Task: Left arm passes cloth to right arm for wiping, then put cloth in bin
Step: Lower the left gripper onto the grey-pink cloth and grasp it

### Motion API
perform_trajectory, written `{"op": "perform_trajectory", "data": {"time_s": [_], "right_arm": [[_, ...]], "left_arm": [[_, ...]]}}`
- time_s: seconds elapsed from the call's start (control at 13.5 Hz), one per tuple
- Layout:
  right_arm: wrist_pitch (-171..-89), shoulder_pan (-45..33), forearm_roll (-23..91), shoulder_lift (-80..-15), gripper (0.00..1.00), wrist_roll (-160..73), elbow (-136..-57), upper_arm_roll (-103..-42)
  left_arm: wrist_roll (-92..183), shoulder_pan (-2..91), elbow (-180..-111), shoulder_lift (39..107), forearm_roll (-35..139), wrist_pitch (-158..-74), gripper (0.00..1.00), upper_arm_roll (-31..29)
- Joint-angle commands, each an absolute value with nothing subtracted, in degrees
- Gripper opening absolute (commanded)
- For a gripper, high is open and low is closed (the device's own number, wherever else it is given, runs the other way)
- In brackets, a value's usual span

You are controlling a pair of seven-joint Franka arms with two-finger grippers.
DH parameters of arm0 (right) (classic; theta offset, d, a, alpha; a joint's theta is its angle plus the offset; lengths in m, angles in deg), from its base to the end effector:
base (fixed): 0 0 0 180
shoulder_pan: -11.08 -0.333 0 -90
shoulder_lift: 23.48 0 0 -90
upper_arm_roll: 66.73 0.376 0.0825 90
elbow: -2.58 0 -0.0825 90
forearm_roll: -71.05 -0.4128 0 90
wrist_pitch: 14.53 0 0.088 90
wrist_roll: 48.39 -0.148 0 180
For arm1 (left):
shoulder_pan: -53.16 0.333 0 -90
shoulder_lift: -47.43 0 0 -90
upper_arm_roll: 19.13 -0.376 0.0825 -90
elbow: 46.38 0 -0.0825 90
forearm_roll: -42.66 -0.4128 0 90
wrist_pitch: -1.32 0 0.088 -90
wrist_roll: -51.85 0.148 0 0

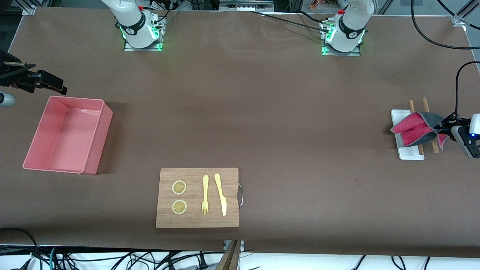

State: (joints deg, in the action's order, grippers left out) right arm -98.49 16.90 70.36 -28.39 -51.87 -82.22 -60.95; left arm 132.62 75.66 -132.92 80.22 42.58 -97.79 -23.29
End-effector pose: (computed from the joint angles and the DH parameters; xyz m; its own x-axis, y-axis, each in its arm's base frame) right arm 0.5994 -0.0013 0.6294 0.9931 -0.0596 -0.1008 -0.0614 -0.9980 -0.0146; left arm 0.6329 0.3101 0.3057 0.5661 -0.8188 -0.0952 -0.7569 -0.5621 0.3333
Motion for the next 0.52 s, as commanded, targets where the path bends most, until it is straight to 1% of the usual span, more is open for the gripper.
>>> {"op": "perform_trajectory", "data": {"time_s": [0.0, 0.07, 0.22, 0.44], "right_arm": [[-98.7, 17.1, 69.6, -28.2, 1.0, -51.6, -82.2, -61.0], [-98.7, 17.1, 69.6, -28.2, 1.0, -51.6, -82.2, -60.9], [-99.0, 17.1, 69.6, -28.2, 1.0, -51.7, -82.2, -61.0], [-101.0, 17.6, 69.3, -28.2, 1.0, -51.7, -82.2, -61.8]], "left_arm": [[135.0, 76.0, -131.5, 80.7, 44.1, -97.1, 0.19, -23.1], [135.0, 76.1, -131.5, 80.7, 44.1, -97.1, 0.17, -23.1], [135.0, 76.1, -131.5, 80.6, 44.0, -96.9, 0.0, -23.1], [135.0, 75.9, -131.5, 80.1, 43.9, -96.7, 0.0, -23.0]]}}
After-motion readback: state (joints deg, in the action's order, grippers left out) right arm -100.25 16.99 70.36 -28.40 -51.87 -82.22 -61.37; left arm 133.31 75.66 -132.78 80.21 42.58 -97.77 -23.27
